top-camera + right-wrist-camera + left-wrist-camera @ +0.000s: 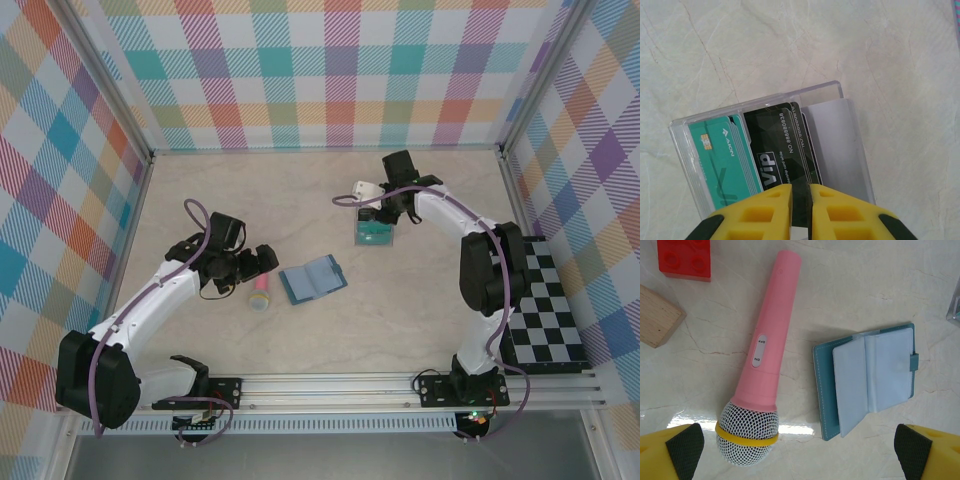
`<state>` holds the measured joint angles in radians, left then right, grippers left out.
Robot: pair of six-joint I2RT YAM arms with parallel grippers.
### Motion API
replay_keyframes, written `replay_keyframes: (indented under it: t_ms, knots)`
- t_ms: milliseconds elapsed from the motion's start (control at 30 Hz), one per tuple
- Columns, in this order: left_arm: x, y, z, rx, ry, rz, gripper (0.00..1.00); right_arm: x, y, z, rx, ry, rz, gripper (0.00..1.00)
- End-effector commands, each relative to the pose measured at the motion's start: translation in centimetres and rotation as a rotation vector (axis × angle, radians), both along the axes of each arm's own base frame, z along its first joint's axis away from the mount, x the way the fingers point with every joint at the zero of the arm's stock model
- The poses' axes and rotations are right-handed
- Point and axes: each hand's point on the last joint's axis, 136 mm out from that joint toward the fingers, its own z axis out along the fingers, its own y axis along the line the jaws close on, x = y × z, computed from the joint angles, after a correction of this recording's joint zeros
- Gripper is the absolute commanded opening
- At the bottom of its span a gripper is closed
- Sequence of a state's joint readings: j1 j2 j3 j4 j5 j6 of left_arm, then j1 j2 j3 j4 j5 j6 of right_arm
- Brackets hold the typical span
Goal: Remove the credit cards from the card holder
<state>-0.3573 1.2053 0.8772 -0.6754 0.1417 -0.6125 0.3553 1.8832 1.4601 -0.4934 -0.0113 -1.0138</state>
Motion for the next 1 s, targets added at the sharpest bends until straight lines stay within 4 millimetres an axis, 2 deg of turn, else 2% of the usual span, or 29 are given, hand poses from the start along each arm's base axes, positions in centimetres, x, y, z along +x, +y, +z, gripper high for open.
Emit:
replay_keyframes:
  t_ms: [0,233,367,500,667,800,967]
  knots:
    - [-0.1,0.1,-0.2,-0.015,0.008,0.001,1.0,-0.4,1.1,2.5,0.098,-0.021,-0.028,0.18]
    - [-0.2,-0.3,0.4,-0.042,-0.01,-0.007,1.0,-1.7,2.2,6.4,0.322,0.03,-0.185,0.18]
    - [-0.3,-0.6,0.8,-0.067,-0.015,-0.008,1.0,-3.3,2.9,9.7,0.524,0.07,-0.292,0.18]
    - [-0.4,-1.4,0.8,-0.114,-0.009,-0.016,0.99,-4.1,2.8,11.8,0.691,0.132,-0.489,0.18]
    - [-0.2,-2.6,0.9,-0.137,-0.004,-0.035,0.92,-6.2,3.1,11.2,0.823,0.284,-0.65,0.21]
    - [-0.2,-4.1,0.1,-0.147,0.028,-0.061,0.82,-7.9,2.9,9.7,0.885,0.488,-0.894,0.23]
    - [0.1,-5.6,-1.5,-0.162,0.077,-0.08,0.72,-10.0,4.8,7.4,0.879,0.636,-0.924,0.3]
